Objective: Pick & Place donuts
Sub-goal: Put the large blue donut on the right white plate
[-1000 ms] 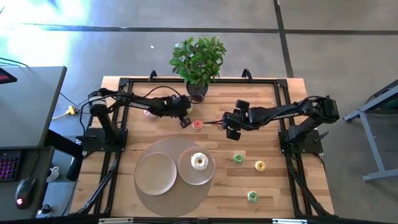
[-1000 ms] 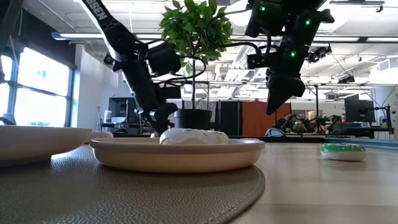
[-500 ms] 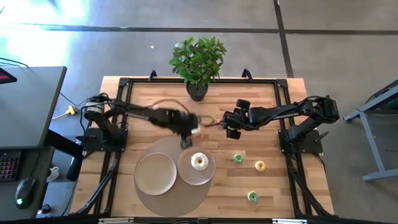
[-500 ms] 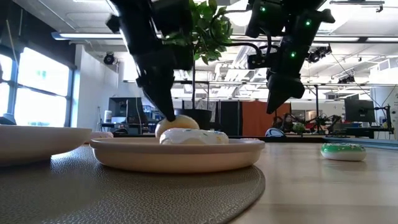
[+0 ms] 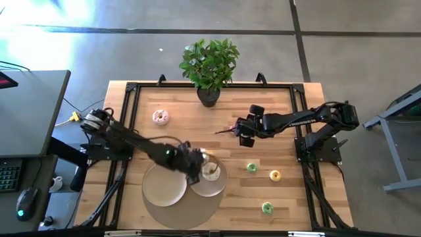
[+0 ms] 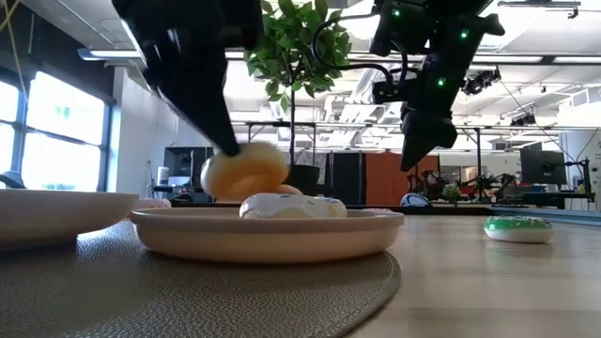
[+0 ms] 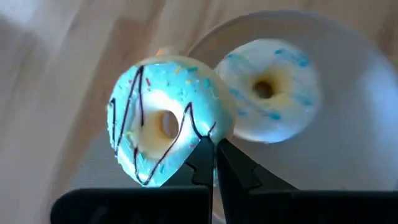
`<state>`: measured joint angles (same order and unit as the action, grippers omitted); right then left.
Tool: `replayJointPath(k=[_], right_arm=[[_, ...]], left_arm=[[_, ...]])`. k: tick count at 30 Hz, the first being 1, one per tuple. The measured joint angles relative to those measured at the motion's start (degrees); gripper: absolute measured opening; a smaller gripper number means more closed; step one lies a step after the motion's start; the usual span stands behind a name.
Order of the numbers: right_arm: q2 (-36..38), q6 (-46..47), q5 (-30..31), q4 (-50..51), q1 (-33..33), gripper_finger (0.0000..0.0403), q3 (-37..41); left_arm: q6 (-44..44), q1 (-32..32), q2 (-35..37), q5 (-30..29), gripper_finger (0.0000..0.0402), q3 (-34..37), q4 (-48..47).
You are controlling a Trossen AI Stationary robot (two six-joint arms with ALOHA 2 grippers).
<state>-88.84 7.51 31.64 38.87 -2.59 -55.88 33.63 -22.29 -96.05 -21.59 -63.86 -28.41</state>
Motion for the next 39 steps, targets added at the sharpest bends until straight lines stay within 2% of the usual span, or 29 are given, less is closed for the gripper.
replayJointPath(k=[7, 10, 16, 18, 23, 27, 32, 36, 39], right_arm=[[0.0, 0.09, -0.33, -0.3, 0.0, 0.0122, 0.0], [0.0, 0.09, -0.39, -0.37, 0.0, 0.0122, 0.0], [0.0, 0.15, -0.48, -0.42, 0.0, 0.0122, 0.0], [0.0, 0.17, -0.48, -0.55, 0.0, 0.0122, 0.0], [0.0, 0.09, -1.25, -2.31, 0.0, 0.0122, 0.0], [0.0, -2.89, -7.69, -8.87, 0.0, 0.0122, 0.0], [0.0, -4.68, -17.89, -21.83, 0.0, 0.0122, 0.83], [0.0, -6.34, -30.62, -29.84, 0.02, 0.0122, 2.25], [0.0, -6.3, -35.6, -34.17, 0.12, 0.0122, 3.69]], left_arm=[[4.43, -4.64, 0.0, -4.1, 0.0, -0.07, -0.31], [3.35, -6.1, -0.02, -4.79, 0.0, -0.04, 0.0], [2.71, -8.71, -0.02, -10.76, 0.0, -0.04, -0.05], [2.6, -9.27, -0.02, -9.89, 0.0, -0.04, -0.04], [2.64, -10.13, -0.54, -2.74, 0.0, -0.05, 0.05], [2.59, -9.98, -2.41, -1.88, 0.0, 0.04, -1.16], [0.06, -9.96, -2.67, 0.53, 0.0014, -0.04, -0.92], [-5.41, -9.96, -2.67, -0.24, 0.0052, -0.04, -0.73], [-7.35, -9.96, -2.67, -0.24, 0.0093, -0.04, -0.56]])
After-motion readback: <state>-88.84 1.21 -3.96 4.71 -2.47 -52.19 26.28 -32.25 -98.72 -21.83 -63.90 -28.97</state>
